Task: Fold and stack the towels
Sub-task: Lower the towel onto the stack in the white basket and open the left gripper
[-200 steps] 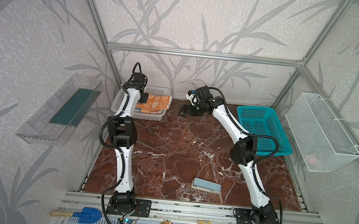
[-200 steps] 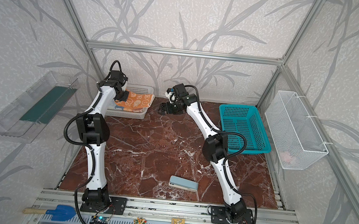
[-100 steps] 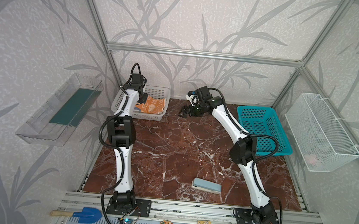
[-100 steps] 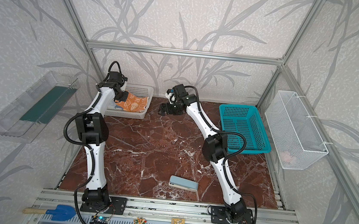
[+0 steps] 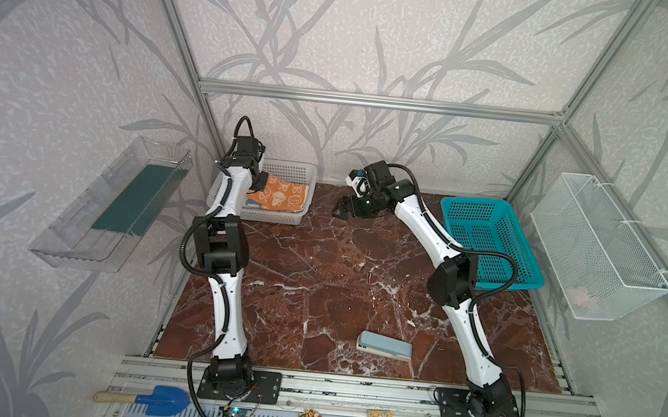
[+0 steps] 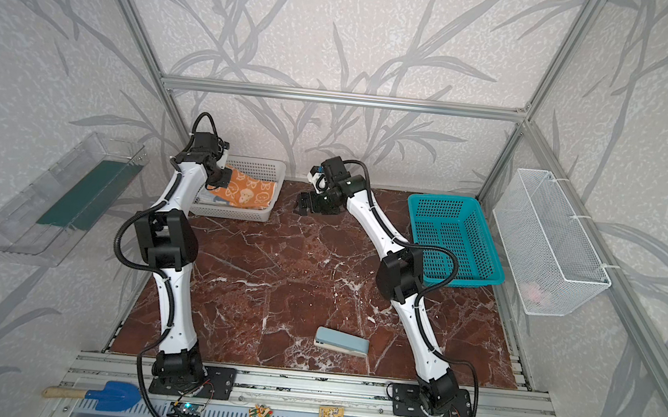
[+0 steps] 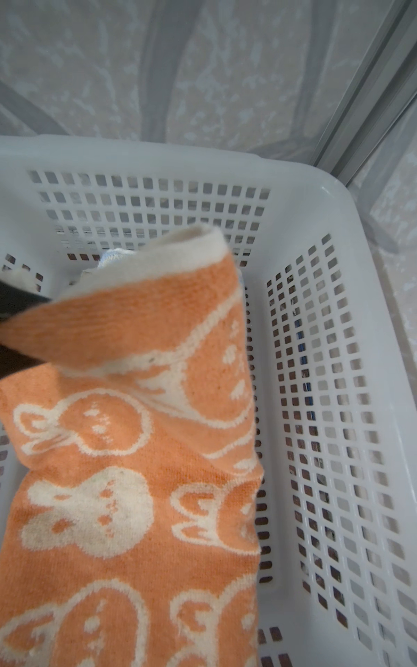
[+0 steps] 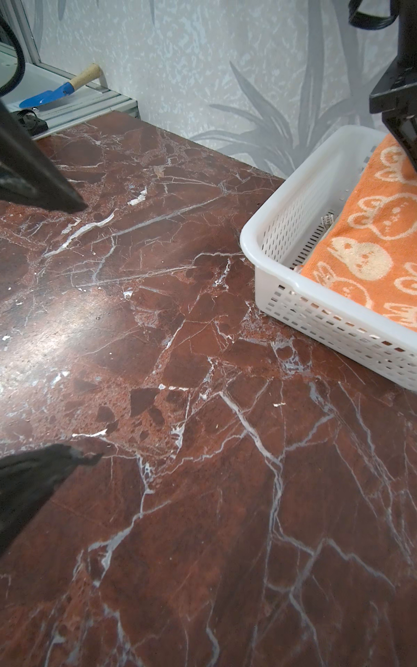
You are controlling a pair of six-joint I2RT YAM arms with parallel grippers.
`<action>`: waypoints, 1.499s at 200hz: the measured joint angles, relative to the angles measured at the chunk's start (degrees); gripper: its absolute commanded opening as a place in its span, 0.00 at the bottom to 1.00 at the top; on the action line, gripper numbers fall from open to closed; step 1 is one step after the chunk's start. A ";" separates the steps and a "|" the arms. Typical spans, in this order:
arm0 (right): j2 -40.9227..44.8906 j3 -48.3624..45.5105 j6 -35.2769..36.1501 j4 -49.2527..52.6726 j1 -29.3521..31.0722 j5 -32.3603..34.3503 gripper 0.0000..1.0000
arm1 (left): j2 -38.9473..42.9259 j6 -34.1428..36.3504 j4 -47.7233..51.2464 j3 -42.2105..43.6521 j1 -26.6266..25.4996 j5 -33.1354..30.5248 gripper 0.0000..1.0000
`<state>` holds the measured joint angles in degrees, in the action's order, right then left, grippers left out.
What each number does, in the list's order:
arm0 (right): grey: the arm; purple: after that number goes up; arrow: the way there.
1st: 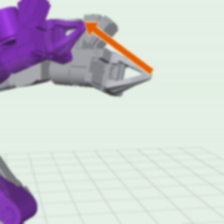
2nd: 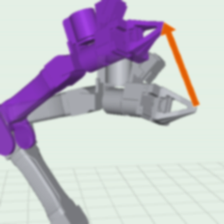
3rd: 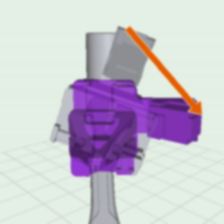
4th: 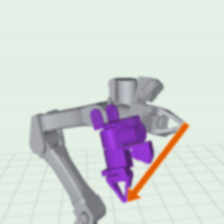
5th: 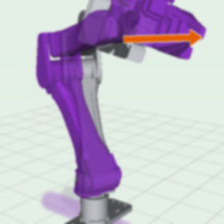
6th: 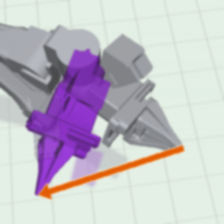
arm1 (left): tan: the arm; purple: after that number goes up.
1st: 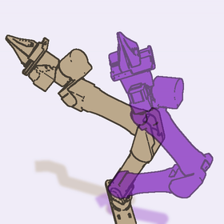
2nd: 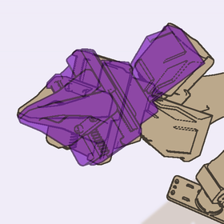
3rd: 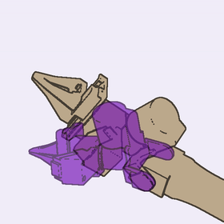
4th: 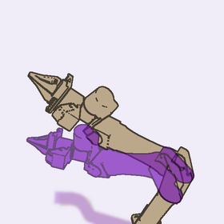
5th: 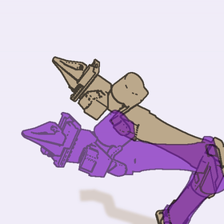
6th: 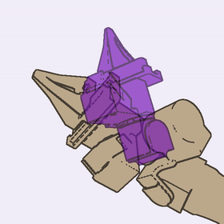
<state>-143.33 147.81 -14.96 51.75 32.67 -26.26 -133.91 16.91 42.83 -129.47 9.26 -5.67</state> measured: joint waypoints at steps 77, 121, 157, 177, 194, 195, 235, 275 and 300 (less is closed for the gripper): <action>-1.16 0.00 -0.46 -0.04 0.00 -0.90 0.99 | -1.97 -0.55 -0.39 -0.50 1.33 2.29 0.00; -1.20 0.00 -0.42 -0.02 0.00 -1.27 0.99 | -4.42 -0.50 -1.07 -0.50 1.60 2.03 0.00; -1.25 0.00 -0.37 -0.02 0.00 -1.31 0.99 | -5.40 -0.39 -1.92 -0.68 1.81 0.70 0.00; -1.42 0.00 -0.39 -0.04 0.00 -1.49 0.99 | -6.27 -0.37 -2.23 -1.44 2.01 0.33 0.00; -1.68 0.00 -0.42 -0.04 0.00 -1.88 0.99 | -6.49 -0.20 -2.43 -1.46 2.16 -0.26 0.00; -1.68 0.00 -0.42 -0.04 0.00 -1.90 0.99 | -6.49 -0.17 -2.43 -1.46 2.16 -0.28 0.00; -2.49 0.00 -0.39 -0.04 0.00 -2.36 0.99 | -6.58 0.52 -2.71 -1.77 2.49 -0.17 0.00; -2.91 0.00 -0.37 -0.04 0.00 -2.58 0.99 | -6.69 1.22 -2.86 -2.34 2.75 -0.22 0.00; -2.91 0.02 -0.28 -0.04 0.00 -2.78 0.99 | -6.69 1.60 -3.43 -2.38 2.86 -0.63 0.01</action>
<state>-146.23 147.83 -15.25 51.70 32.67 -29.04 -140.59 18.50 39.40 -131.85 12.12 -6.31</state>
